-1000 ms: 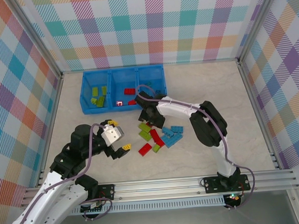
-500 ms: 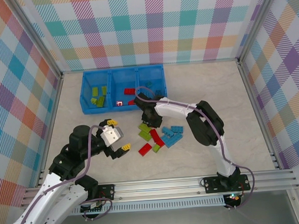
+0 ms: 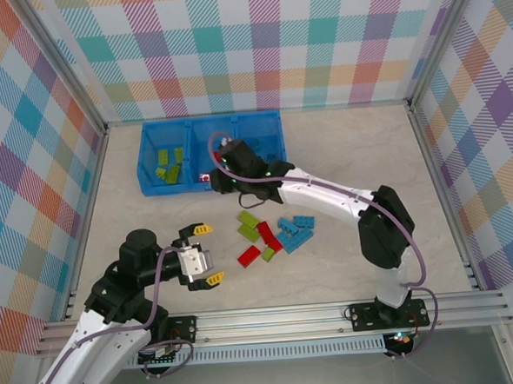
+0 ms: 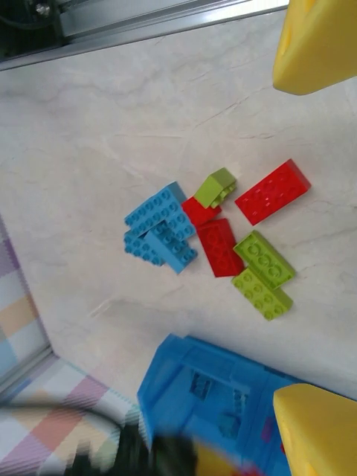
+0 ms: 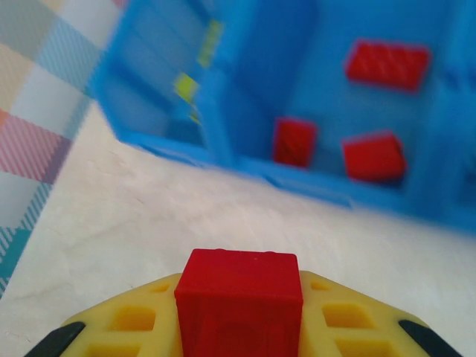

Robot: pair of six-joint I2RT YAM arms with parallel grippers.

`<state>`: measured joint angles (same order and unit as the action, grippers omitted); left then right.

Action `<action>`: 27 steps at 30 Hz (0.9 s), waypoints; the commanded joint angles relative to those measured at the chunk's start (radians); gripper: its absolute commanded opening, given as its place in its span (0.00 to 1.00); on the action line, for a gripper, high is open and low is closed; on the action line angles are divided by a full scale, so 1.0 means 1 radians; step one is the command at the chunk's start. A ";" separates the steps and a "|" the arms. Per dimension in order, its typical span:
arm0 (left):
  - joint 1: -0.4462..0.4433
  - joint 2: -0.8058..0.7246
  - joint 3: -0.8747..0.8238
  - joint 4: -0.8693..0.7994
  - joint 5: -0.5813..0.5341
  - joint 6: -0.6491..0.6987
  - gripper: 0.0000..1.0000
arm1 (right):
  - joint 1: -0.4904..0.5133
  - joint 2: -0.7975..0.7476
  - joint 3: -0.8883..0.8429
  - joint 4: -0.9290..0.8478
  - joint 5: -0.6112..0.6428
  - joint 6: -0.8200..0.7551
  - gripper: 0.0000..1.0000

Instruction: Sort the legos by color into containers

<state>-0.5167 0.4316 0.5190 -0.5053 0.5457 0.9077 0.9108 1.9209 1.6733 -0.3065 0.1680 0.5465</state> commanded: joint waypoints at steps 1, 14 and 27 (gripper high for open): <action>-0.009 0.019 0.014 -0.026 0.004 0.049 1.00 | -0.006 0.146 0.184 -0.003 0.061 -0.238 0.14; -0.009 -0.136 -0.043 0.127 -0.376 -0.099 1.00 | -0.074 0.598 0.760 -0.198 0.071 -0.327 0.22; -0.006 -0.198 -0.036 0.137 -0.585 -0.174 1.00 | -0.089 0.844 1.313 -0.514 0.047 -0.292 0.48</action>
<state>-0.5167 0.2409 0.4786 -0.4072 0.0086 0.7593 0.8131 2.7541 2.8681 -0.7132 0.2264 0.2531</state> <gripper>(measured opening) 0.998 0.471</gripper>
